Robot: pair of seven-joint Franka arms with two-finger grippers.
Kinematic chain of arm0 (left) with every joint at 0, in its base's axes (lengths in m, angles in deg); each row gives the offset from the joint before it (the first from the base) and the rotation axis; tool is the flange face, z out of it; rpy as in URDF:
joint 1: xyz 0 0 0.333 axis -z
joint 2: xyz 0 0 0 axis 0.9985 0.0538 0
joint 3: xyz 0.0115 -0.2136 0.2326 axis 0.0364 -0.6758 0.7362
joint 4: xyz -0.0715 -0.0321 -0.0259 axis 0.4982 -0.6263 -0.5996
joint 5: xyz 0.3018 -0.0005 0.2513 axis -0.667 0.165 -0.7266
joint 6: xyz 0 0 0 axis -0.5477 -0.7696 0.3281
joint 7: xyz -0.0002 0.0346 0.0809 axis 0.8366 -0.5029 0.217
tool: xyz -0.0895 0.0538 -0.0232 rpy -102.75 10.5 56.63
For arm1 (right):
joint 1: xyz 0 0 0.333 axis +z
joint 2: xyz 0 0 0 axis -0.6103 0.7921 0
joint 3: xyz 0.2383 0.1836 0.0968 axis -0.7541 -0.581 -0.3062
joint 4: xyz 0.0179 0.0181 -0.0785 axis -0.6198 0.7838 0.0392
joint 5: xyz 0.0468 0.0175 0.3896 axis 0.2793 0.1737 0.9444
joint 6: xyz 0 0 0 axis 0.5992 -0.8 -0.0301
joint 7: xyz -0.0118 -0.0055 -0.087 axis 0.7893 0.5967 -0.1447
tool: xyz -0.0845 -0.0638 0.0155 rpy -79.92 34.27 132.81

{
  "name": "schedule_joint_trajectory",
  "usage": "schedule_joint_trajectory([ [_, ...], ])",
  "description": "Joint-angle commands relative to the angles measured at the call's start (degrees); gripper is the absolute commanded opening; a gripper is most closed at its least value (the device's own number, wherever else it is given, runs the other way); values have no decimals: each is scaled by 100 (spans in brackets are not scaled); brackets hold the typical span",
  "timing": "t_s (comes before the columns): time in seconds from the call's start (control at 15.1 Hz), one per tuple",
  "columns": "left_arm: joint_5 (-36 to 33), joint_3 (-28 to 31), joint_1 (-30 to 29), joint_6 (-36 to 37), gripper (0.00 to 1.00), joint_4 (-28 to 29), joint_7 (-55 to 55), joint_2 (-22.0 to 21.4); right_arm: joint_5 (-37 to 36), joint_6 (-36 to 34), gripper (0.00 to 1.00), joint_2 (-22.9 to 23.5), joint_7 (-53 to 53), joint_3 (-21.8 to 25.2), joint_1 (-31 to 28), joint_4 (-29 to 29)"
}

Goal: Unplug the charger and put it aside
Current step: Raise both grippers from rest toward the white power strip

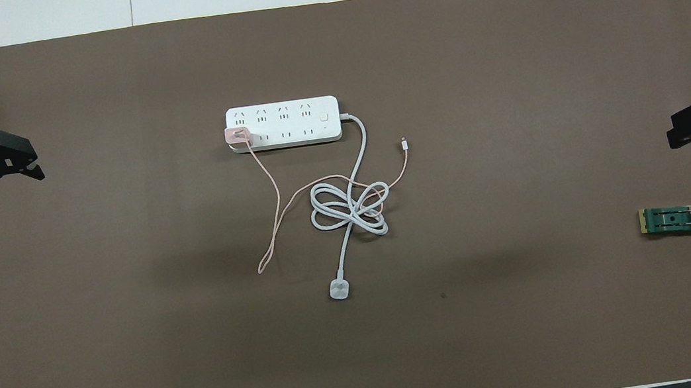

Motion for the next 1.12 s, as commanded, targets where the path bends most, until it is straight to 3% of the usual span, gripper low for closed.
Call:
schedule_joint_trajectory([
  [0.0,34,59,274,78,100,-388,675,394,-85,-18,100,-196,262,-68,-104,132],
  [0.2,69,50,318,-149,100,-687,1956,780,-15,79,100,-205,210,-76,-43,158],
  [0.53,236,76,730,-720,100,-793,4366,1159,495,369,100,-56,-947,-120,10,272],
  [0.73,34,94,916,-836,100,-802,5070,1308,951,544,100,136,-2378,-129,404,343],
  [1.06,87,94,863,-1142,100,-802,6844,1537,1803,1387,100,971,-4936,-129,1072,299],
])
